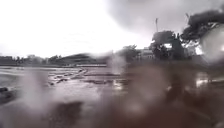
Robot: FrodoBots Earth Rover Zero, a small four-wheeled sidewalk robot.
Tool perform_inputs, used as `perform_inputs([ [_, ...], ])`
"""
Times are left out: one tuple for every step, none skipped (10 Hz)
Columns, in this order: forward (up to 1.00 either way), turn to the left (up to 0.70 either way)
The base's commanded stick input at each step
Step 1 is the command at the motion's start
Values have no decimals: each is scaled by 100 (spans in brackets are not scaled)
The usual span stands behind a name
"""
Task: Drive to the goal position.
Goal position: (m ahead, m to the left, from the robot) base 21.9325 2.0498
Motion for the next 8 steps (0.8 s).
perform_inputs([
  [45,0],
  [45,0],
  [45,0],
  [45,0],
  [45,0],
  [45,0],
  [45,0],
  [45,0],
])
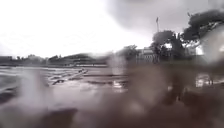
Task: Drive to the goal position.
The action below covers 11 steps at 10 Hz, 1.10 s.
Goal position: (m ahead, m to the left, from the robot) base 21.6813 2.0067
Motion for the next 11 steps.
perform_inputs([
  [45,0],
  [45,0],
  [45,0],
  [45,0],
  [45,0],
  [45,0],
  [45,0],
  [45,0],
  [45,0],
  [45,0],
  [45,0],
])
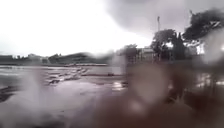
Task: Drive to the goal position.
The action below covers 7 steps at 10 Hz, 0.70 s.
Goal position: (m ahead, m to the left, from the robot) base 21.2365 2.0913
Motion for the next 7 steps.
perform_inputs([
  [45,0],
  [45,0],
  [45,0],
  [45,0],
  [45,0],
  [45,0],
  [45,0],
])
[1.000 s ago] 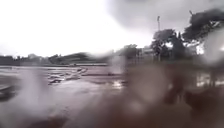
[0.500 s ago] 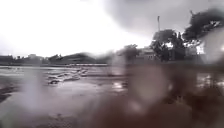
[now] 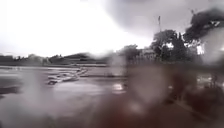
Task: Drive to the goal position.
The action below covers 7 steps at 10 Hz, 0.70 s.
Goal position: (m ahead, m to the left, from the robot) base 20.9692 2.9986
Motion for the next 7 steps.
perform_inputs([
  [45,0],
  [45,0],
  [45,0],
  [45,0],
  [45,0],
  [45,0],
  [45,0],
])
